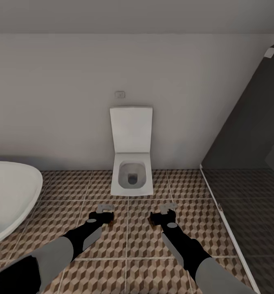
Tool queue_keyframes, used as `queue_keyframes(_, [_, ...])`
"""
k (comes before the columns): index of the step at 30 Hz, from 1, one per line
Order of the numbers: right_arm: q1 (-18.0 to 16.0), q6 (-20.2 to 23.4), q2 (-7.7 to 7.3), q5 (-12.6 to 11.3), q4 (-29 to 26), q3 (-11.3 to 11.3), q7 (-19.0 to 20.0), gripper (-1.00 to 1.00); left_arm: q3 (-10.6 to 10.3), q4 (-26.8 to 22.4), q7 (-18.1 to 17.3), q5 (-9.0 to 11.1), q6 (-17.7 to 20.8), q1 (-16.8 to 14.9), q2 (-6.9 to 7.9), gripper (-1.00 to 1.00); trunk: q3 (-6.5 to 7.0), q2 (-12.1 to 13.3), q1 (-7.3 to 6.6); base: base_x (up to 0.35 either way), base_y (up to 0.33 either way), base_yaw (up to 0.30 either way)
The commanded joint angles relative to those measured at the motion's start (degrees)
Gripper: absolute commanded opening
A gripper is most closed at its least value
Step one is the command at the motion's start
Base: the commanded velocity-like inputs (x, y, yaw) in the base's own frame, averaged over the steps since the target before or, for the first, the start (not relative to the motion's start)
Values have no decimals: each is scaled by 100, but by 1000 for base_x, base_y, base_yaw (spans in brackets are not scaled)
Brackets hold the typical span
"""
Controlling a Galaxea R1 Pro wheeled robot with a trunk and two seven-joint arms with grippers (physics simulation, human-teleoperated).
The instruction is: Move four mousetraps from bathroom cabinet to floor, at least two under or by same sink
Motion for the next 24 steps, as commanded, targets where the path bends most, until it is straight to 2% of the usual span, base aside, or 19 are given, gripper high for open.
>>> queue_keyframes(1, [-6,24,-4,-42,-9,30,-49,100,-49,-17,41,50,-5,-4,7,100,23,38,-22,0,0,0])
queue_keyframes(19, [-1,18,-33,-40,40,22,-33,100,-49,-6,49,59,-5,4,13,100,515,760,-417,0,0,0])
queue_keyframes(24, [2,10,-65,-26,87,22,-30,100,-49,142,47,59,-10,16,20,100,651,960,-527,0,0,0])
